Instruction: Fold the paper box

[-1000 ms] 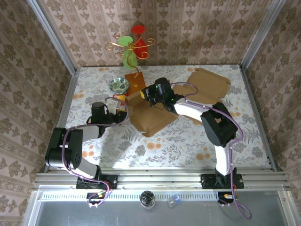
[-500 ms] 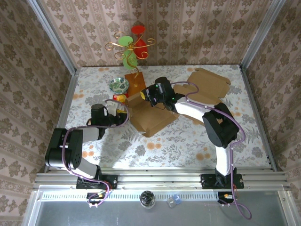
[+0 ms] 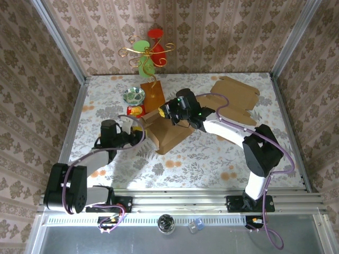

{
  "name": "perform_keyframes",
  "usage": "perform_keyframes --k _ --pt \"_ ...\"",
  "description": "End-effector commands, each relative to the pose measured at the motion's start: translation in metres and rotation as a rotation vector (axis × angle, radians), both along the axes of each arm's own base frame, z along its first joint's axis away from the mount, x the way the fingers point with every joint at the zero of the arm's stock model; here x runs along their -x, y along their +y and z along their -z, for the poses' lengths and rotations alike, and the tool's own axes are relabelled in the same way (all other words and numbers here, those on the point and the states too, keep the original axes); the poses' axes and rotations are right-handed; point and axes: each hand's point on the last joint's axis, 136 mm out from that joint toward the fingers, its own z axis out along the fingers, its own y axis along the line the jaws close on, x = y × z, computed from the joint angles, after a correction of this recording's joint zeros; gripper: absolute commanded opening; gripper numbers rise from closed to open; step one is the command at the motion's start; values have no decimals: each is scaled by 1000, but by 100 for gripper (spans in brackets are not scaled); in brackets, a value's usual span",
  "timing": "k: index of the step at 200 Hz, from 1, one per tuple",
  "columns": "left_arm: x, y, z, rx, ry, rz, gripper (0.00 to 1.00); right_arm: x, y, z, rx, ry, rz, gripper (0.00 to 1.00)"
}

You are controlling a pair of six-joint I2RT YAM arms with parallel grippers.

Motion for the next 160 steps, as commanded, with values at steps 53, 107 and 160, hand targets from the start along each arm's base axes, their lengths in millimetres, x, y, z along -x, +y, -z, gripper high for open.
perform_keyframes --k 53,107,160 --pt "-16 3 -23 -24 -112 -49 38 38 28 56 95 166 -148 0" --pt "-19 5 -40 -16 -143 -65 41 40 20 51 110 166 -155 0" --pt "19 -14 -71 64 -156 45 42 80 -15 6 149 204 -85 0"
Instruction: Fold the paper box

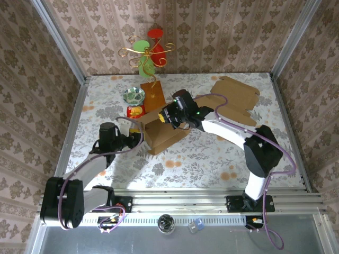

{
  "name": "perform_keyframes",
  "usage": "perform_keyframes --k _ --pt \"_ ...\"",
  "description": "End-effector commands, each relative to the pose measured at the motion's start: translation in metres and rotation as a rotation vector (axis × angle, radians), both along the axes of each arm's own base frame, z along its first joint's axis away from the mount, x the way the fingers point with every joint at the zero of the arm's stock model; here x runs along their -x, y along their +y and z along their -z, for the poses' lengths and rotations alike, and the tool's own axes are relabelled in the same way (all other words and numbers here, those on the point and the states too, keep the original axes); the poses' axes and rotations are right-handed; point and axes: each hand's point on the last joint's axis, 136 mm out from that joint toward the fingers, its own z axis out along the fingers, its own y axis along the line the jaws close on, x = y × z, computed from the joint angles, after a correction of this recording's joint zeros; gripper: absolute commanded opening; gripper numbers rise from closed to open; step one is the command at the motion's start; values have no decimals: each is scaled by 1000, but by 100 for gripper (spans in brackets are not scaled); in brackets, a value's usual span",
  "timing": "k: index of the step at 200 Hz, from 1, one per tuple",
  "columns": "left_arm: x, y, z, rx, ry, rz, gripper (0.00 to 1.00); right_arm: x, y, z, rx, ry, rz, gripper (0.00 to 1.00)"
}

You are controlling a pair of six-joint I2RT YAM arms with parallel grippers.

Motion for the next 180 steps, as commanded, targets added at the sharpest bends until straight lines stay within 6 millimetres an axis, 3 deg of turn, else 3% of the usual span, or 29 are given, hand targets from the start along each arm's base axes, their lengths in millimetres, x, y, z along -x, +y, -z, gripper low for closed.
perform_keyframes --k 1,25,44,54,57,86,113,145,180 --pt "12 -28 -62 110 -156 146 42 59 -11 0 55 125 -50 0" --pt "40 -51 -74 163 -136 250 42 98 -34 -2 101 213 -14 0" --pt "63 -68 -84 208 -114 325 43 127 -63 -9 186 273 27 0" --pt "73 -73 -92 238 -101 353 44 128 -72 -13 196 264 63 0" --pt "76 -74 -95 250 -96 360 44 129 -76 -23 177 244 73 0" --pt "105 -82 -135 404 -23 474 50 129 -105 -54 217 211 166 0" --pt "122 -83 -170 483 36 553 54 133 -137 -65 261 222 224 0" --pt "112 -82 -191 532 54 552 54 129 -152 -55 271 223 225 0" --pt "76 -72 -190 573 64 469 51 99 -138 -44 250 218 189 0"
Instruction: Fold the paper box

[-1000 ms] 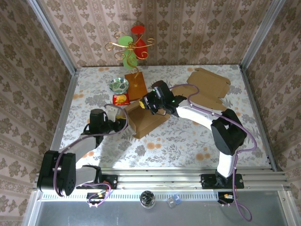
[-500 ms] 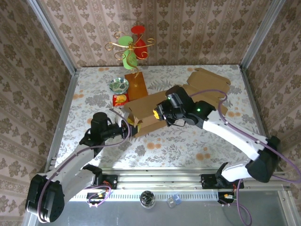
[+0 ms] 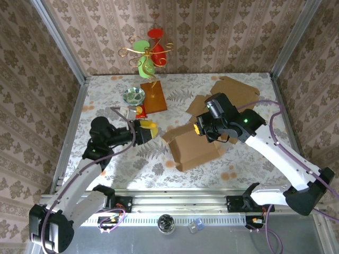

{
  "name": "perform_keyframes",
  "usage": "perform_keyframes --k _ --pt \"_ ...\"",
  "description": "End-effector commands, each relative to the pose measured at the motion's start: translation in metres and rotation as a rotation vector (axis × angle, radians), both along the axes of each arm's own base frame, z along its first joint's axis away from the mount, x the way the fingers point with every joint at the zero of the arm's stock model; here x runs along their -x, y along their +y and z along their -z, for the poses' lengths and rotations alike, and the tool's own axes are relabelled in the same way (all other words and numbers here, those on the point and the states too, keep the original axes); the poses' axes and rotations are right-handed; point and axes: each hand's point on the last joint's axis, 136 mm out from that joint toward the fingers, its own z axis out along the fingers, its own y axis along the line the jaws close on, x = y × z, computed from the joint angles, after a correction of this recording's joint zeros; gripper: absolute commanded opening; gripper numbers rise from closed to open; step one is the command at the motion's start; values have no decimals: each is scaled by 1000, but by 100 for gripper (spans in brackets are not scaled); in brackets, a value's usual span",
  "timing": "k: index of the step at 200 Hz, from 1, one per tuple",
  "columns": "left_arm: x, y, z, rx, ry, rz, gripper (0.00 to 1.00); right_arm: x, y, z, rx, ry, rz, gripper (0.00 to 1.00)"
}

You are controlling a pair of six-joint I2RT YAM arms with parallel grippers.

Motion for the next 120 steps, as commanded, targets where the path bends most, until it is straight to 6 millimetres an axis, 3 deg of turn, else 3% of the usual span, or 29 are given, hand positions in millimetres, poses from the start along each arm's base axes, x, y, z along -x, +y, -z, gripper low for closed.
perform_keyframes --k 1,14,37,64,80,103,120 --pt "-14 5 -14 52 16 0 50 -12 4 21 33 33 -38 0" --pt "-36 16 1 29 57 -80 45 -28 14 29 26 42 -56 0" --pt "-72 37 57 -122 172 -249 42 -57 40 45 7 31 -105 0" --pt "-82 42 104 -283 202 -287 40 -91 63 69 18 -1 -163 0" --pt "-82 47 139 -394 263 -317 39 -113 85 80 -66 -51 -178 0" --pt "-80 50 169 -496 288 -368 39 -131 97 88 -80 -81 -206 0" --pt "-83 53 177 -523 265 -416 39 -138 98 88 -71 -112 -230 0"
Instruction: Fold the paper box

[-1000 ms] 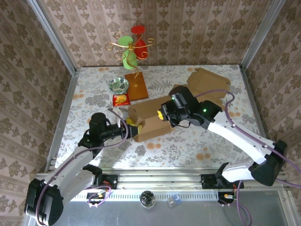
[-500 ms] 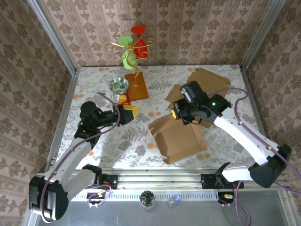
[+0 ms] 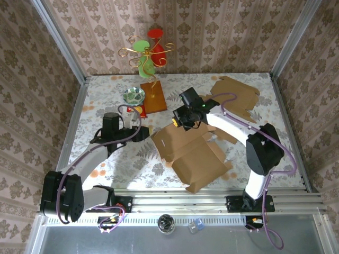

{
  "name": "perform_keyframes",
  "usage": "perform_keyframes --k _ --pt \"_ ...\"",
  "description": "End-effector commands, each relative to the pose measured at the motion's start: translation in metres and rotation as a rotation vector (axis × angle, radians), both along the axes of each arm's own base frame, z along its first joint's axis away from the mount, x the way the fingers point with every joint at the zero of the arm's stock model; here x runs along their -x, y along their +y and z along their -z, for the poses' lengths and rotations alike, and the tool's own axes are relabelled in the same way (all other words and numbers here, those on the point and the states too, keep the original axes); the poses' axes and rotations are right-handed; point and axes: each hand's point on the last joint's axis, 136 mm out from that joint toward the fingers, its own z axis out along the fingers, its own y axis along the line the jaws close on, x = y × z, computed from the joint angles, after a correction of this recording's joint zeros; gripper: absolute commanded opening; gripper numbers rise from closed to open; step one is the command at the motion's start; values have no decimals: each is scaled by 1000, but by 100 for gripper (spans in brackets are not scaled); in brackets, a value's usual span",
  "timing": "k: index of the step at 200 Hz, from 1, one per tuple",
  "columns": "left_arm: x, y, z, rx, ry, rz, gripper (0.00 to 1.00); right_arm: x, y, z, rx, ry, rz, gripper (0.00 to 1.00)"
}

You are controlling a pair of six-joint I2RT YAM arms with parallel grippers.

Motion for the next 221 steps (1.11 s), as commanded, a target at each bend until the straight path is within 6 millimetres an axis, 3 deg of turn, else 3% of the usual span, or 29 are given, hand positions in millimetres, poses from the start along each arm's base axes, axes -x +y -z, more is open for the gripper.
perform_keyframes --k 1,32,58,70,97,173,221 --pt "-5 13 19 -137 -49 -64 39 -25 16 -26 -70 -136 -63 0" --pt "-12 34 25 -212 -64 -174 38 -32 13 -30 -167 -202 -67 0" --pt "-12 55 22 -259 -87 -257 39 -24 7 -44 -192 -225 -79 0" --pt "-12 61 21 -241 -94 -280 40 -19 4 -40 -188 -216 -74 0" --pt "-13 59 25 -229 -82 -241 38 -19 0 -26 -223 -212 -66 0" --pt "-12 13 45 -196 -94 -60 38 -49 7 -61 -428 -522 -104 0" --pt "-24 17 52 -232 -165 -92 41 -46 10 -39 -439 -472 -130 0"
